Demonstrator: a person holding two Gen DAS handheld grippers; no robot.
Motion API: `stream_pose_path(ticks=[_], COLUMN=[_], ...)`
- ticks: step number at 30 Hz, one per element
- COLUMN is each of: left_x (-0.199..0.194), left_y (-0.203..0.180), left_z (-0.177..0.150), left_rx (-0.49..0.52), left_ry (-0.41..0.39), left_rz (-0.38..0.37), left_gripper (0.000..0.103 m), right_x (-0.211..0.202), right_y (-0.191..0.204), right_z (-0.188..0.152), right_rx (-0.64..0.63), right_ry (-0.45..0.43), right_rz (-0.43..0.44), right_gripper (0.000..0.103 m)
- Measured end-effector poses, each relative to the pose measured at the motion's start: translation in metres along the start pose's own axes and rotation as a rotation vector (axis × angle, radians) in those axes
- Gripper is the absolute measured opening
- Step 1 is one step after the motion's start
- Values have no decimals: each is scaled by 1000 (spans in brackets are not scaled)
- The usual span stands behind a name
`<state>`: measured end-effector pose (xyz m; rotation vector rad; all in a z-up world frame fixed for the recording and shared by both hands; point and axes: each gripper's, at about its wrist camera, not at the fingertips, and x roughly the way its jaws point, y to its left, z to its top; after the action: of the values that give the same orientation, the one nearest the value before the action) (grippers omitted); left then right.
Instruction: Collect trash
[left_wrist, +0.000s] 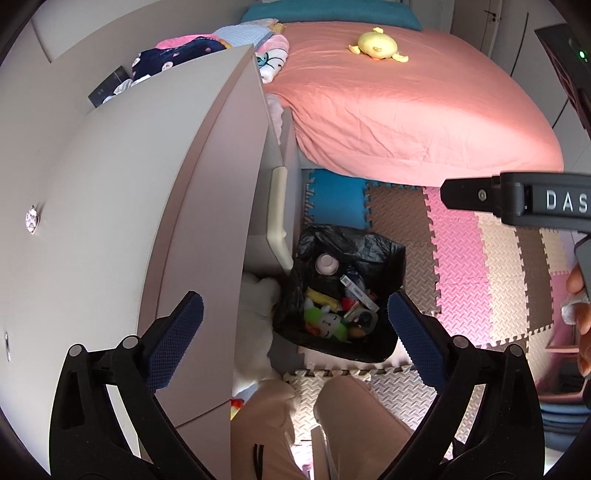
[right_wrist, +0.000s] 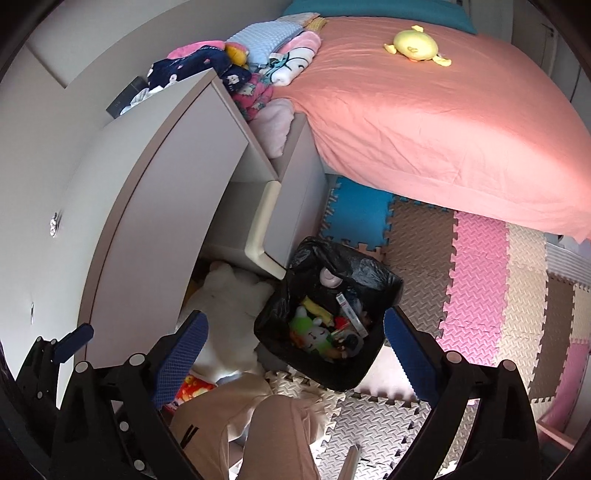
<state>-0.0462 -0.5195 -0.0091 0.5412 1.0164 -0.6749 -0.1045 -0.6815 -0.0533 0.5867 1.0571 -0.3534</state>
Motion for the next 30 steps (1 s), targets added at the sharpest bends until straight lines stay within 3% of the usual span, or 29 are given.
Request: stream_pose_path(ticks=[15,22,30], left_x=[-16,-28,-33], left_y=[35,74,136], left_z=[-3,-7,-21], left_rx=[-49,-107,-198], left_ry=[-30,-51,-54], left_rz=[-16,1,33], left_gripper=[97,97,97], right_x=[-14,-17,-17], right_y=[48,86,141], right_z=[4,8,11], right_rx=[-103,-173,-234], right_ry=[-47,-74,-130], right_rz=[29,31,97], right_gripper=[96,96,96])
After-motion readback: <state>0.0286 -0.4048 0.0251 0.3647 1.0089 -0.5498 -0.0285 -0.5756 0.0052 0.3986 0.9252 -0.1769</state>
